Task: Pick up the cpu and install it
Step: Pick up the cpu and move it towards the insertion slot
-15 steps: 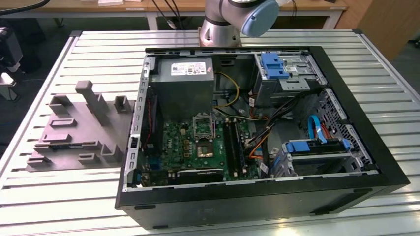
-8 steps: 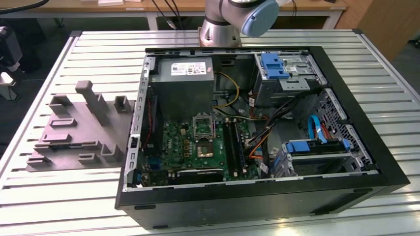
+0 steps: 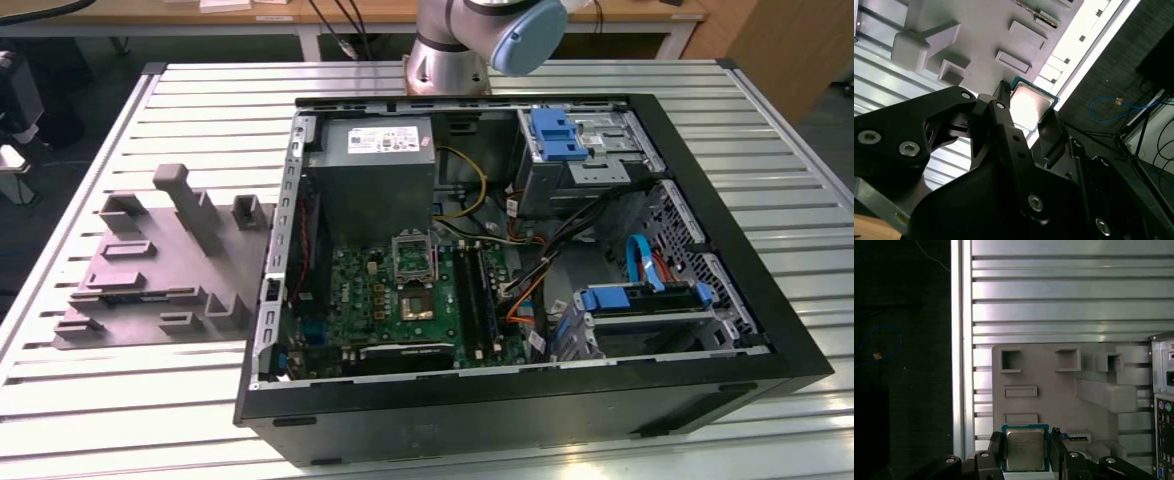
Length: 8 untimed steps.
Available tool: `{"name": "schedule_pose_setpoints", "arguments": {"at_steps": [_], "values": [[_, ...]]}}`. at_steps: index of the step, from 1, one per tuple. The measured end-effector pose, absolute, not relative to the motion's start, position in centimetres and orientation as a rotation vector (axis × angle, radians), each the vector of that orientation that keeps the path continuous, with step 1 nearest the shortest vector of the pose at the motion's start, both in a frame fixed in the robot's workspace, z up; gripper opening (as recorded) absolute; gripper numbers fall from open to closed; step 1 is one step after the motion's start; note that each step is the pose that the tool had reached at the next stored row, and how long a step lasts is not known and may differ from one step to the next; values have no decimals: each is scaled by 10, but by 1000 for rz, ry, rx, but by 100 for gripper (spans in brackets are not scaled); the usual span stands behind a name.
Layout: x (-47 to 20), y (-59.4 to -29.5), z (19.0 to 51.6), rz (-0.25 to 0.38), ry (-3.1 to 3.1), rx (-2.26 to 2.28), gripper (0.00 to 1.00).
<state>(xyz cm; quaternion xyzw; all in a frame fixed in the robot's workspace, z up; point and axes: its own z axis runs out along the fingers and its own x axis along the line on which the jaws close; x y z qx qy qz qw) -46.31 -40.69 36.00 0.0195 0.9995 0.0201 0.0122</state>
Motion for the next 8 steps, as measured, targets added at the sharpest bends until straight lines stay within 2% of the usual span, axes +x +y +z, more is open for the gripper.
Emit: {"name": "schedule_pose_setpoints", "arguments": {"at_steps": [8], "values": [[-463, -407, 369, 63, 3116, 61, 47]]}}
